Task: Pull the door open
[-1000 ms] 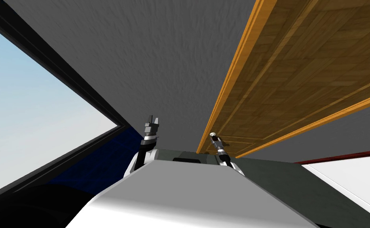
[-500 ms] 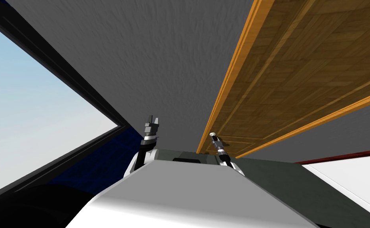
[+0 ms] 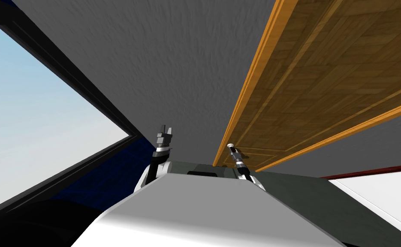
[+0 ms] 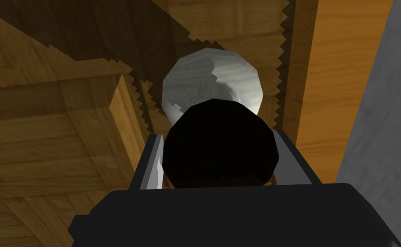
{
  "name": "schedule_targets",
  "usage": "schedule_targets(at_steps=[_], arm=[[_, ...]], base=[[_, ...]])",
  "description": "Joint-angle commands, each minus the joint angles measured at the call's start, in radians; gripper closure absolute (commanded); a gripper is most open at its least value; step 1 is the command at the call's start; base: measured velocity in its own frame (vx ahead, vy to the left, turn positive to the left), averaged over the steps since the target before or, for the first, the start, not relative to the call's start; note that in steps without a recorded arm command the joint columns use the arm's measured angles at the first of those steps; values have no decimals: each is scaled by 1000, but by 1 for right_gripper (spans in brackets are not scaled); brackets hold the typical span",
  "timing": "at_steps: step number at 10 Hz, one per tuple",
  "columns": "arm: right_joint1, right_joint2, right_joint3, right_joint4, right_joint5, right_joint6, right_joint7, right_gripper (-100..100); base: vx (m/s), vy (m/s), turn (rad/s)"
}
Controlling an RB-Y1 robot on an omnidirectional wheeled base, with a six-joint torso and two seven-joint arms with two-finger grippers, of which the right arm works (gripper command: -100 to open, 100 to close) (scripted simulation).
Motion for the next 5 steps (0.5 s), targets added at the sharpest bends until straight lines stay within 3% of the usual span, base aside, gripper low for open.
schedule_targets(at_steps=[1, 5], arm=[[2, 1, 7, -2, -9, 1, -48, 100], [1, -2, 19, -3, -28, 2, -137, 100]], base=[[-17, -11, 24], [-23, -12, 24]])
